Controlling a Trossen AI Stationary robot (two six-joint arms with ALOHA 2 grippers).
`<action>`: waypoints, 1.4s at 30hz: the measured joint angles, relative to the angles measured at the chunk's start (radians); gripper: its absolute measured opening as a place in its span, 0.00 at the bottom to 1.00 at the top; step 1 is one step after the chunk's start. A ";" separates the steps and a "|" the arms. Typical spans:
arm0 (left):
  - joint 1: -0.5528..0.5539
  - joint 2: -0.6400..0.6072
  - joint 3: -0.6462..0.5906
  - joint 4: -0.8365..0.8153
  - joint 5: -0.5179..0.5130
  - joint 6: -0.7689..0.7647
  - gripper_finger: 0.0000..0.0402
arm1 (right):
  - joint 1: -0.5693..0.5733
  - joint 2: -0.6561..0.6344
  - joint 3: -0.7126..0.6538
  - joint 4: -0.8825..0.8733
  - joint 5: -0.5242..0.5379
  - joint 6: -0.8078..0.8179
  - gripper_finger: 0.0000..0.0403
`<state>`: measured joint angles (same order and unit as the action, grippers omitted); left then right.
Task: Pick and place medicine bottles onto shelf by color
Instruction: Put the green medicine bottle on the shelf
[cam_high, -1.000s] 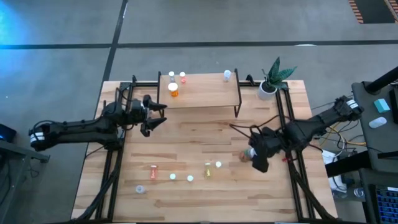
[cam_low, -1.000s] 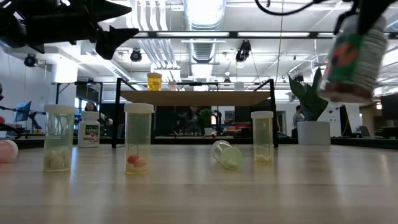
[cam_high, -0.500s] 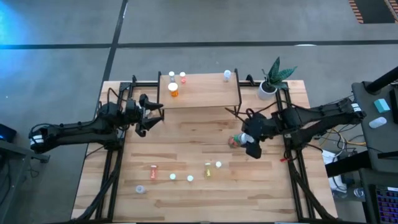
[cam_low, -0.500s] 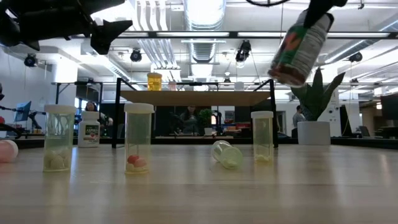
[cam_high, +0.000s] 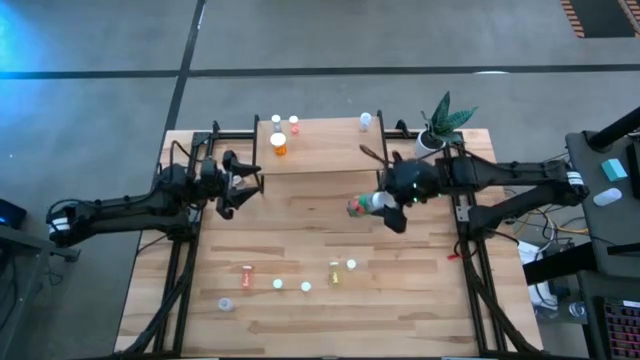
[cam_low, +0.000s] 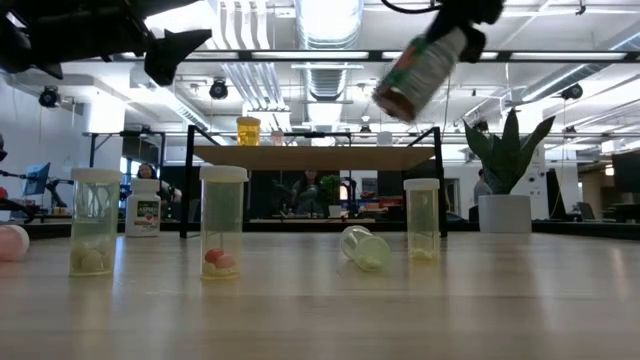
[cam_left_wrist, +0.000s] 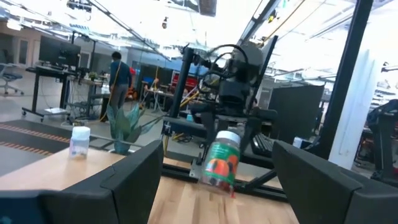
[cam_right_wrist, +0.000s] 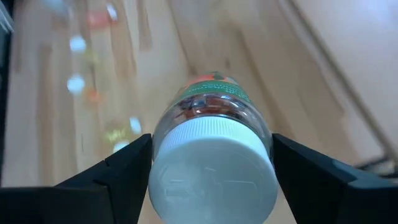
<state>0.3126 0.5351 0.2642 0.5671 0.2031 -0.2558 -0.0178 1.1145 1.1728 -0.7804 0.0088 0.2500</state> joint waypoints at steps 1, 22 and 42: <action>0.000 -0.003 0.000 0.000 0.000 0.000 0.71 | -0.021 0.000 0.000 0.027 -0.017 -0.017 0.72; 0.000 -0.019 0.010 0.001 -0.002 -0.020 0.71 | -0.280 0.016 0.041 0.231 -0.204 -0.193 0.72; 0.000 0.000 0.004 -0.003 -0.002 0.004 0.71 | -0.510 0.513 0.845 -0.537 -0.110 -0.402 0.72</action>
<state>0.3122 0.5352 0.2684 0.5643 0.2008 -0.2520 -0.5276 1.6277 2.0182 -1.3175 -0.1013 -0.1516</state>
